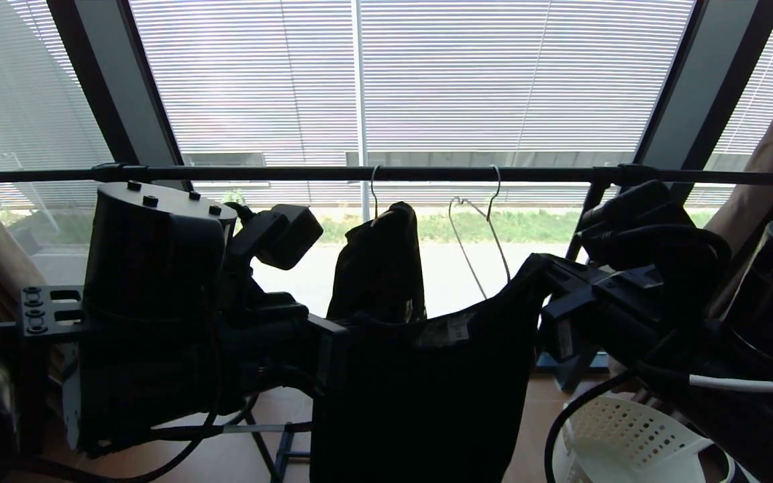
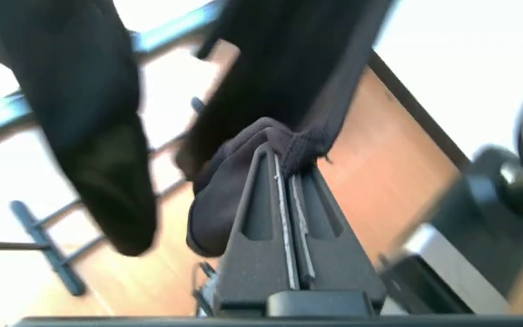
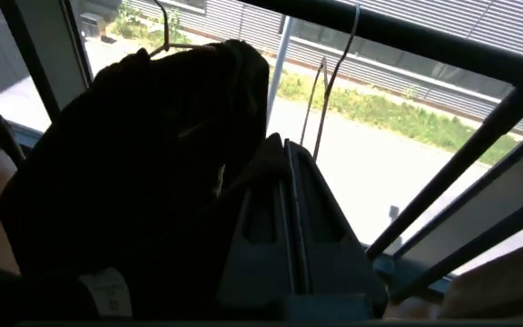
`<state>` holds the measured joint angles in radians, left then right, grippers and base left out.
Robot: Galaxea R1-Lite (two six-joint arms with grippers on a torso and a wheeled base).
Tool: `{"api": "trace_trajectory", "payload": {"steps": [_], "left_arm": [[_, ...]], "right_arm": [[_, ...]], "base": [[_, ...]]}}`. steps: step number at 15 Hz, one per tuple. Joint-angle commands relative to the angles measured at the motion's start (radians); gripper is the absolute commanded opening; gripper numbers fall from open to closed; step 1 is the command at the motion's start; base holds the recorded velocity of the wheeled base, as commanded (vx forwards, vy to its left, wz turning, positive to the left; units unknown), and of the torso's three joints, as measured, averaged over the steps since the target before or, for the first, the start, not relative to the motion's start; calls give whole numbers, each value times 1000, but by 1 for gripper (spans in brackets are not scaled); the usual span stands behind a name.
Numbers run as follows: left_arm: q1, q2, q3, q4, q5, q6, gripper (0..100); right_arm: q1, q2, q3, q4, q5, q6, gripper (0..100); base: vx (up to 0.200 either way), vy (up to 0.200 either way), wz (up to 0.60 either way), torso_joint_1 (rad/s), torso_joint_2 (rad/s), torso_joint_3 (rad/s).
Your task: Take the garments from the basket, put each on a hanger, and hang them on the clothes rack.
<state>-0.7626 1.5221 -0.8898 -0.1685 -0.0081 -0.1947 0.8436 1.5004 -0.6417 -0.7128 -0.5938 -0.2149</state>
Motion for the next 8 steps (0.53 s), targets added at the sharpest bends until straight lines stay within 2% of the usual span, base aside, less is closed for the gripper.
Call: {"api": "trace_trajectory", "payload": {"steps": [1,6,8], "left_arm": [[16,15,-54,3,2,17,0],[16,52,-155,9,26,32,0],[14,49,-209,70,26,32,0]], "right_arm": [[-3,-20,59,-1,2,-38,0],[6,49,80,-1,0,-43,0],[14,73,82,-1,2,-43,0]], "base": [[0,0,0,0,0,0],[0,0,0,0,0,0],[0,0,0,0,0,0]]}}
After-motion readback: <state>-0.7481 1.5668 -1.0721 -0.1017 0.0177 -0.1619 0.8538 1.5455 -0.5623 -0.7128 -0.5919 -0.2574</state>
